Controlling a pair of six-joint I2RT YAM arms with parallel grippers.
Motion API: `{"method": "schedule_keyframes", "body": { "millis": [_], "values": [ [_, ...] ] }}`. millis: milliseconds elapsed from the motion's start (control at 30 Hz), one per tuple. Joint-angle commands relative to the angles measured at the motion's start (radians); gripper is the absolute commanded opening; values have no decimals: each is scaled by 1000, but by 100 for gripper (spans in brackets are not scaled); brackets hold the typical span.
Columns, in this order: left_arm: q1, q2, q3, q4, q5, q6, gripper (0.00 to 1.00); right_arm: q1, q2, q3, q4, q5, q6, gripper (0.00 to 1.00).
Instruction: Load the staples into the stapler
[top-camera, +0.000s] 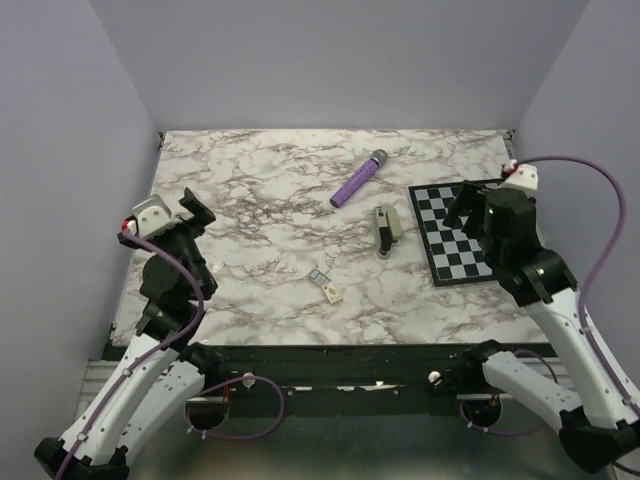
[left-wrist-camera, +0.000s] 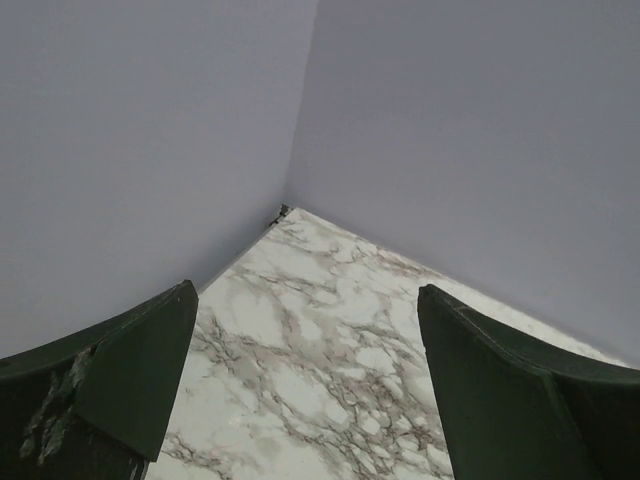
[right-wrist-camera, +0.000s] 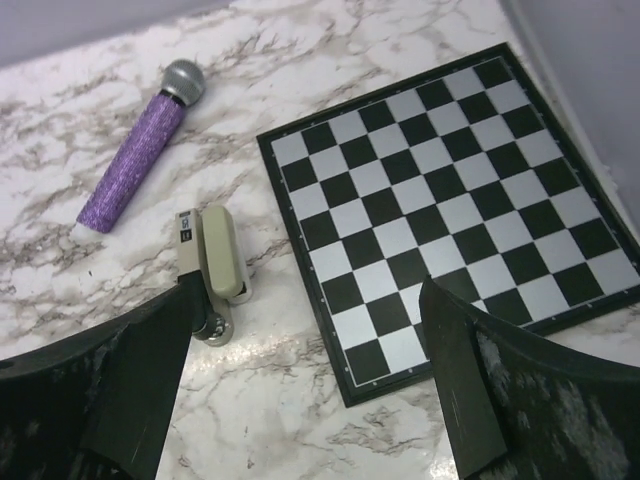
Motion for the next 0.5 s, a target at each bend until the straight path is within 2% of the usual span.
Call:
{"method": "schedule_keyframes", "body": {
  "millis": [0,200,300,467],
  "values": [
    [14,-102,-43,110,-43,69,99,-5,-195,-113,38,199,13,100],
    [15,-243,-110,187,5,83,99,-5,-492,-267,144,225,-53,100],
    [15,-311,-164,262,40,91,99,-4,-579,-322,169,218,-76,100],
    [17,-369,-198,288,94,114,99,-7,-653,-354,175,202,-122,100]
  ]
}}
